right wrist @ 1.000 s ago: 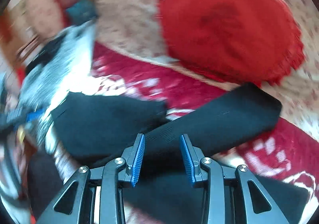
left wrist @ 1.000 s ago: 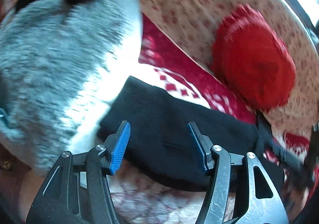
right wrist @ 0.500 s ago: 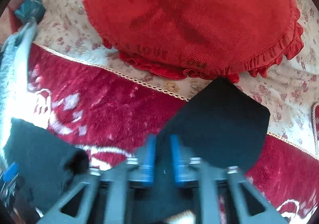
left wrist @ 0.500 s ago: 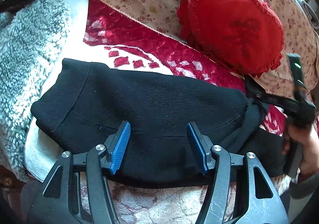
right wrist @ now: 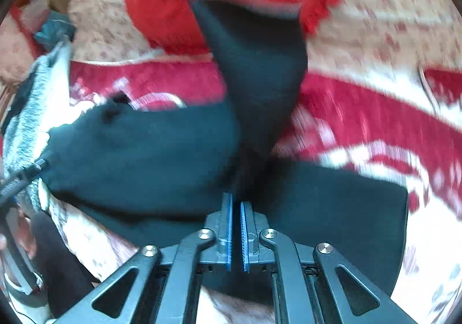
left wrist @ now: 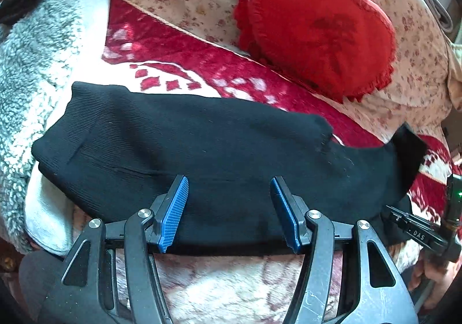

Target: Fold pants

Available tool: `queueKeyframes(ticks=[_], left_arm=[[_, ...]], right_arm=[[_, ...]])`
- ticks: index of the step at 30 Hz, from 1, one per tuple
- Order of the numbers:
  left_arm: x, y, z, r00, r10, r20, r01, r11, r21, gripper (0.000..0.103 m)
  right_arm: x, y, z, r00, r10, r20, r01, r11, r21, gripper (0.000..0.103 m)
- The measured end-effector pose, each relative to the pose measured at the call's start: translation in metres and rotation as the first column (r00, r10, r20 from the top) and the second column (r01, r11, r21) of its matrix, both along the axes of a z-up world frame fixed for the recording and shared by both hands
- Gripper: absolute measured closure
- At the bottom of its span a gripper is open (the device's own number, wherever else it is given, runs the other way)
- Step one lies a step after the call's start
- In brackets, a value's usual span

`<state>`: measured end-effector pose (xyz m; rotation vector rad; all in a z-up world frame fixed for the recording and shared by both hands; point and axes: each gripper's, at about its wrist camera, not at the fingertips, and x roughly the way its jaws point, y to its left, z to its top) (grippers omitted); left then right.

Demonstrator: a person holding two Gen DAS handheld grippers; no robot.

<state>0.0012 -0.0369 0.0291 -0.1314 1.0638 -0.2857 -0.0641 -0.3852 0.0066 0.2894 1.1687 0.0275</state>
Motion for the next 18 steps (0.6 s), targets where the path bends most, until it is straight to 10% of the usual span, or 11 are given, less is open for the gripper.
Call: queueKeyframes(ticks=[6,12,18], left_arm=[[-0.005,-0.019,0.0,0.999,-0.041,0.001,0.041,0.999,0.015,0.044],[-0.01,-0.03,-0.008,0.996,-0.08,-0.048,0.079,0.997,-0.01,0.044],[-0.025,-0.035,-0.008,0.984,-0.122,-0.128,0.093,0.973,-0.213,0.041]], right_arm=[[-0.023,-0.03,0.014,0.989,-0.122,0.086,0.116,0.991,0.071,0.063],[-0.022,-0.075,-0.001,0.961,-0.266,0.075,0.242,0.941,0.234,0.063],[-0.015,-0.092,-0.001,0.934,-0.34,0.107,0.284,0.891,0.355,0.063]])
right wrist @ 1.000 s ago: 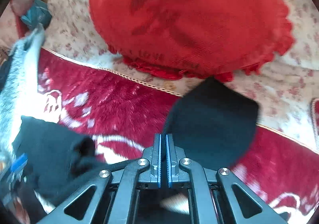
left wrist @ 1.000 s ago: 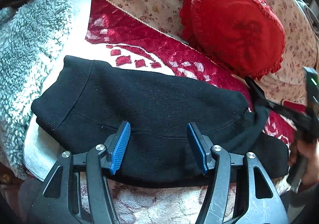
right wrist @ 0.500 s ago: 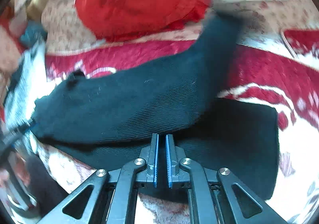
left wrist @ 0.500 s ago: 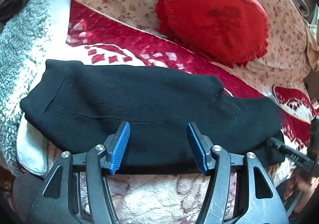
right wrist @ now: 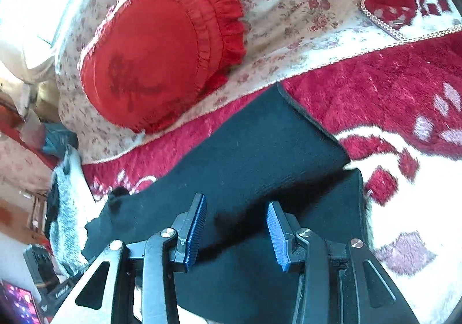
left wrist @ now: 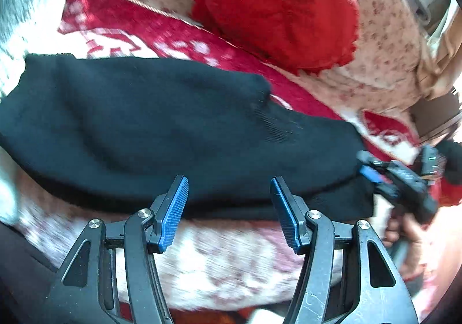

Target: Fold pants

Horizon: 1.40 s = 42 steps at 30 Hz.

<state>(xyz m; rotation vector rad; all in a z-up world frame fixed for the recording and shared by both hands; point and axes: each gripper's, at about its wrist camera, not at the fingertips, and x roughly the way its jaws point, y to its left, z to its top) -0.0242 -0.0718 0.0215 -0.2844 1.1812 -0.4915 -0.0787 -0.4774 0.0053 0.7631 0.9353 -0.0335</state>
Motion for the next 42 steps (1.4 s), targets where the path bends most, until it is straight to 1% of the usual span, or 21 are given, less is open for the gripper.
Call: queueKeyframes(ticks=[1,3,5,6,8,12,14,17,20,23,25,28,29,30,31,34,36,37,38,40,42], left_arm=[[-0.002,-0.003,-0.001,1.0,-0.008,-0.021,0.007,0.999,-0.031,0.037],[-0.005,-0.013,-0.005,0.997,-0.022,-0.069,0.015,0.995,-0.096,0.037],[-0.009,-0.024,-0.011,0.994,-0.026,-0.107,0.013,0.992,-0.126,0.037],[-0.01,-0.029,-0.013,0.992,-0.029,-0.122,0.012,0.99,-0.137,0.037],[-0.011,-0.038,-0.015,0.988,-0.024,-0.151,-0.003,0.984,-0.176,0.037],[-0.003,-0.046,-0.016,0.982,0.022,-0.185,-0.068,0.967,-0.244,0.037],[0.004,-0.051,-0.02,0.972,0.031,-0.232,-0.094,0.96,-0.265,0.037],[0.005,-0.059,-0.027,0.955,0.009,-0.297,-0.102,0.95,-0.296,0.037],[0.002,-0.066,-0.032,0.947,-0.005,-0.322,-0.096,0.95,-0.296,0.037],[0.008,-0.068,-0.033,0.95,0.03,-0.312,-0.126,0.947,-0.294,0.037],[0.015,-0.069,-0.035,0.947,0.058,-0.317,-0.156,0.943,-0.294,0.037],[0.021,-0.073,-0.034,0.95,0.086,-0.301,-0.174,0.945,-0.278,0.038],[0.021,-0.073,-0.034,0.951,0.09,-0.296,-0.173,0.948,-0.267,0.053],[0.021,-0.074,-0.034,0.952,0.091,-0.292,-0.164,0.957,-0.238,0.065],[0.02,-0.074,-0.033,0.954,0.082,-0.29,-0.152,0.962,-0.227,0.077],[0.01,-0.069,-0.024,0.964,0.039,-0.264,-0.103,0.967,-0.232,0.083],[0.002,-0.066,-0.009,0.979,0.009,-0.205,-0.057,0.972,-0.228,0.083],[-0.002,-0.066,-0.003,0.985,-0.008,-0.171,-0.029,0.977,-0.212,0.083],[-0.005,-0.067,-0.004,0.986,-0.014,-0.164,-0.018,0.98,-0.196,0.083],[-0.011,-0.069,-0.015,0.982,-0.035,-0.187,0.002,0.985,-0.175,0.083],[-0.014,-0.073,-0.03,0.975,-0.04,-0.216,0.011,0.991,-0.137,0.083]], right_arm=[[0.001,0.0,0.001,1.0,0.006,0.008,-0.006,1.0,-0.003,0.065],[0.007,0.006,0.003,0.999,0.035,0.023,-0.034,0.998,-0.052,0.077],[0.01,0.007,0.007,0.998,0.05,0.033,-0.046,0.994,-0.096,0.085],[0.011,0.005,0.007,0.998,0.053,0.042,-0.049,0.994,-0.094,0.086],[0.011,0.003,0.009,0.997,0.055,0.058,-0.05,0.995,-0.085,0.087],[0.01,-0.002,0.003,0.997,0.046,0.063,-0.043,0.998,-0.051,0.087],[0.01,-0.004,-0.001,0.997,0.044,0.058,-0.043,0.999,-0.027,0.087],[0.009,-0.009,-0.005,0.997,0.034,0.062,-0.035,0.999,0.013,0.086],[0.009,-0.011,-0.011,0.998,0.029,0.051,-0.031,0.999,0.032,0.084],[0.009,-0.013,-0.015,0.999,0.021,0.051,-0.024,0.998,0.055,0.084],[0.008,-0.012,-0.015,0.998,0.015,0.061,-0.019,0.998,0.061,0.084],[0.005,-0.008,-0.006,0.997,0.018,0.08,-0.018,1.0,0.008,0.09],[0.002,-0.005,-0.001,0.996,0.018,0.09,-0.017,1.0,-0.014,0.092],[-0.001,-0.002,0.005,0.995,0.018,0.101,-0.015,0.999,-0.03,0.094],[-0.006,0.001,0.013,0.993,0.017,0.115,-0.011,0.999,-0.054,0.094],[-0.024,0.006,0.036,0.989,0.019,0.143,-0.005,0.995,-0.096,0.095],[-0.041,0.009,0.049,0.989,0.027,0.143,-0.008,0.992,-0.126,0.097],[-0.05,0.011,0.053,0.991,0.022,0.134,-0.001,0.988,-0.155,0.097],[-0.059,0.012,0.056,0.993,0.013,0.118,0.01,0.982,-0.188,0.098],[-0.073,0.013,0.052,0.999,-0.005,0.053,0.018,0.967,-0.254,0.098],[-0.082,0.01,0.038,1.0,-0.008,0.008,0.01,0.974,-0.228,0.098]])
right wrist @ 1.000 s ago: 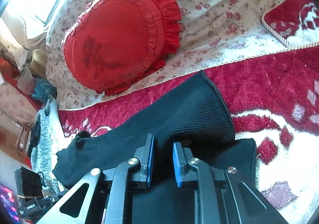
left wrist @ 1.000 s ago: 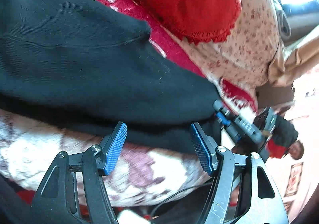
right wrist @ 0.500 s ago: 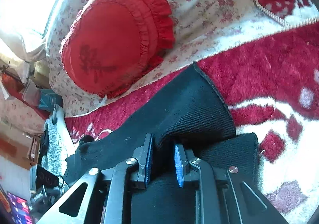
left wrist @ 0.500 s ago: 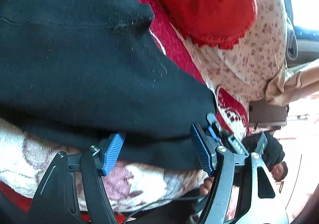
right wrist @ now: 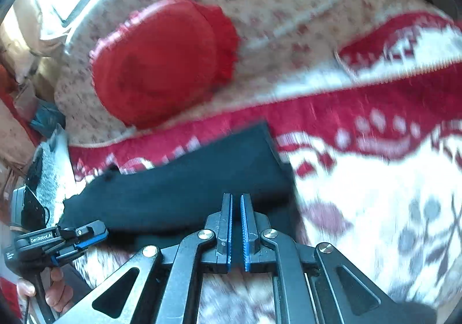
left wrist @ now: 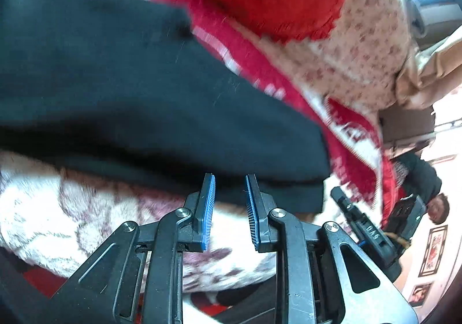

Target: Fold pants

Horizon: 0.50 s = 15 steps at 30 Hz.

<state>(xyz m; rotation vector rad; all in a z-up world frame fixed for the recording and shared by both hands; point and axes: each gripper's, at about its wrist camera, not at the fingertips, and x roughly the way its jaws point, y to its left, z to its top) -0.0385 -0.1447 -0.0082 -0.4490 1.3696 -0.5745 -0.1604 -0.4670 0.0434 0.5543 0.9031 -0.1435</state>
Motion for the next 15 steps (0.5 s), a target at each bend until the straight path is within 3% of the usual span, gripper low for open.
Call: queueKeyframes(ticks=[2,4,5,6,8,11,15], left_arm=[[0.001,0.005,-0.011,0.999,0.009,-0.047,-0.009,1.0,-0.011,0.083],[0.002,0.011,-0.011,0.998,0.024,-0.065,-0.027,0.999,-0.043,0.083],[0.003,0.012,-0.007,0.998,0.034,-0.054,-0.036,0.998,-0.049,0.083],[0.003,0.015,-0.003,0.998,0.039,-0.04,-0.041,0.998,-0.057,0.083],[0.004,0.018,0.003,0.998,0.058,-0.029,-0.061,0.994,-0.086,0.078],[0.007,0.019,-0.001,0.996,0.072,-0.05,-0.077,0.992,-0.097,0.055],[0.014,0.012,-0.008,0.99,0.102,-0.1,-0.113,0.987,-0.11,0.054]], right_arm=[[-0.003,-0.006,-0.013,1.0,-0.017,-0.022,0.018,0.999,0.041,0.098],[-0.006,-0.015,-0.013,0.998,-0.051,0.022,0.049,0.993,0.104,0.097],[-0.006,-0.019,-0.014,0.998,-0.061,0.028,0.057,0.988,0.141,0.09],[-0.003,-0.022,-0.016,0.998,-0.064,0.023,0.059,0.983,0.176,0.076],[0.0,-0.022,-0.018,0.998,-0.059,0.031,0.052,0.979,0.198,0.066],[0.014,-0.016,-0.031,0.998,-0.061,0.011,0.057,0.972,0.23,0.065],[0.029,-0.016,-0.055,0.997,-0.078,-0.014,0.079,0.945,0.318,0.065]])
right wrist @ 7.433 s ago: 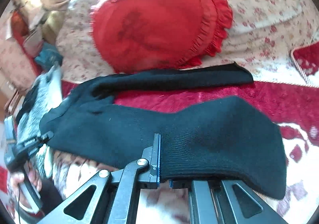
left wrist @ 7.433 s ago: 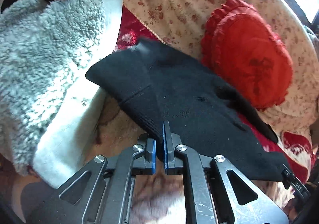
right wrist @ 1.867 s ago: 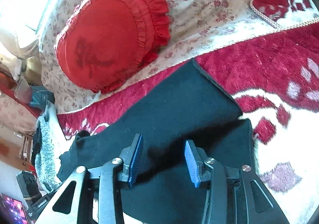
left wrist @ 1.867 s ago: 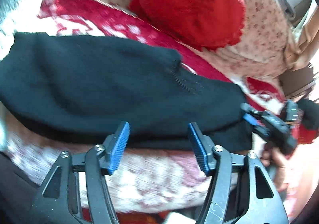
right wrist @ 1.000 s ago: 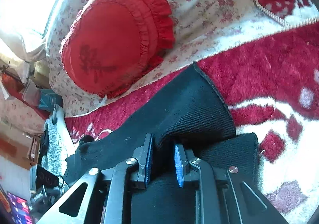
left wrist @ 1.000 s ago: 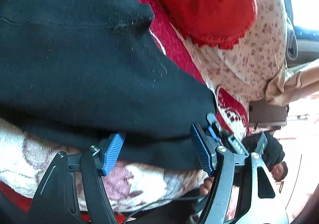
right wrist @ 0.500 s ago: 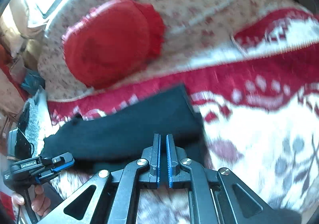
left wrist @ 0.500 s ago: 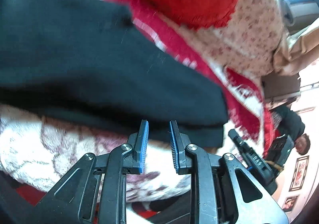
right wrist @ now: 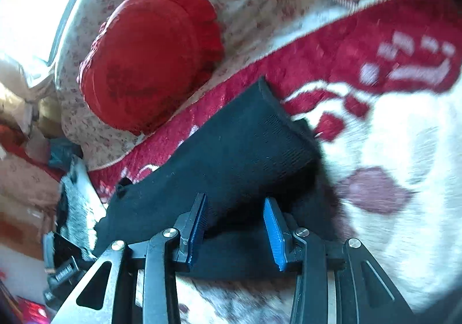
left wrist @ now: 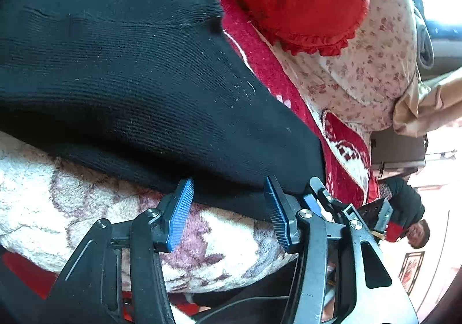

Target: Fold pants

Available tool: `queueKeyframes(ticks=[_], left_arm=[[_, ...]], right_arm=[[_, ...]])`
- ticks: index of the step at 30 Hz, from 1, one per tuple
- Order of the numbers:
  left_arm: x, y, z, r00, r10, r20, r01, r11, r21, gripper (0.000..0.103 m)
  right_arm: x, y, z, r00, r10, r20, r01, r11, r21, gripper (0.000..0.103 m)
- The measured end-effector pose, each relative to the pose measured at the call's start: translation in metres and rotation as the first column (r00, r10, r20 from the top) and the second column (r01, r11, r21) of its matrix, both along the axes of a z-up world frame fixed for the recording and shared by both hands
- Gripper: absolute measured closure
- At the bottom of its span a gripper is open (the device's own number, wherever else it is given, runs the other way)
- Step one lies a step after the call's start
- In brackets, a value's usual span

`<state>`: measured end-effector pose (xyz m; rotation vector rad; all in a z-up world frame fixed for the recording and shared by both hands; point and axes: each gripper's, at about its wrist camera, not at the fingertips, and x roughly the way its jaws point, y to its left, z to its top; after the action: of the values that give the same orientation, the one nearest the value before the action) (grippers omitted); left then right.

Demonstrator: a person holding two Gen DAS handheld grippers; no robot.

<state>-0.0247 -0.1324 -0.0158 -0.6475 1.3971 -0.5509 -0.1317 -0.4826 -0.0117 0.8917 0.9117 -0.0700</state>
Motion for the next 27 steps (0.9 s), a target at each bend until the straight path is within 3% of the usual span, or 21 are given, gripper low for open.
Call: queueKeyframes(ticks=[2,3,5,6,7,10,13,16,18,20,21,24,27], left_arm=[[0.007,-0.001,-0.001,0.999,0.039,0.006,-0.039,0.999,-0.01,0.051],[0.01,0.0,-0.001,0.999,0.052,0.008,-0.052,0.999,-0.01,0.051],[0.015,-0.001,-0.002,0.998,0.061,0.012,-0.061,0.998,-0.01,0.054],[0.016,-0.002,-0.001,0.998,0.06,0.02,-0.06,0.998,0.002,0.06],[0.016,-0.002,0.001,0.998,0.051,0.037,-0.052,0.998,0.023,0.078],[0.009,0.004,0.014,0.997,0.018,0.072,-0.02,0.999,0.028,0.085],[0.001,0.014,0.024,0.993,-0.005,0.115,0.0,0.999,0.043,0.085],[-0.004,0.006,0.009,0.993,-0.044,0.107,0.032,0.993,0.111,0.085],[-0.007,0.003,-0.006,0.995,-0.074,0.065,0.065,0.99,0.121,0.085],[-0.011,0.008,-0.005,0.995,-0.081,0.067,0.073,0.99,0.118,0.085],[-0.012,0.01,-0.002,0.994,-0.086,0.075,0.076,0.989,0.124,0.085],[-0.021,0.02,0.017,0.986,-0.1,0.131,0.075,0.98,0.184,0.083],[-0.029,0.04,0.035,0.974,-0.101,0.201,0.051,0.969,0.24,0.071]], right_arm=[[0.006,-0.002,-0.002,0.999,-0.025,0.027,0.025,1.0,0.002,0.069],[0.007,-0.002,0.0,0.998,-0.033,0.045,0.033,0.999,0.0,0.086],[0.009,-0.004,0.007,0.995,-0.052,0.089,0.054,0.998,-0.024,0.098],[0.009,-0.004,0.012,0.994,-0.051,0.1,0.054,0.998,-0.032,0.098],[0.008,-0.001,0.019,0.993,-0.035,0.111,0.041,0.998,-0.054,0.098],[-0.002,0.013,0.042,0.993,0.027,0.119,-0.011,0.991,-0.135,0.099],[-0.022,0.025,0.056,0.992,0.075,0.106,-0.057,0.985,-0.163,0.099],[-0.026,0.03,0.04,0.995,0.092,0.034,-0.083,0.975,-0.204,0.099],[-0.022,0.023,0.013,0.996,0.053,-0.072,-0.064,0.986,-0.156,0.098],[-0.028,0.016,0.005,0.997,0.013,-0.078,-0.021,0.995,-0.097,0.094],[-0.032,0.015,0.01,0.997,0.005,-0.081,-0.014,0.993,-0.121,0.089],[-0.04,0.017,0.03,0.994,0.019,-0.105,-0.044,0.969,-0.242,0.087],[-0.045,0.026,0.055,0.995,0.066,-0.078,-0.086,0.95,-0.301,0.087]])
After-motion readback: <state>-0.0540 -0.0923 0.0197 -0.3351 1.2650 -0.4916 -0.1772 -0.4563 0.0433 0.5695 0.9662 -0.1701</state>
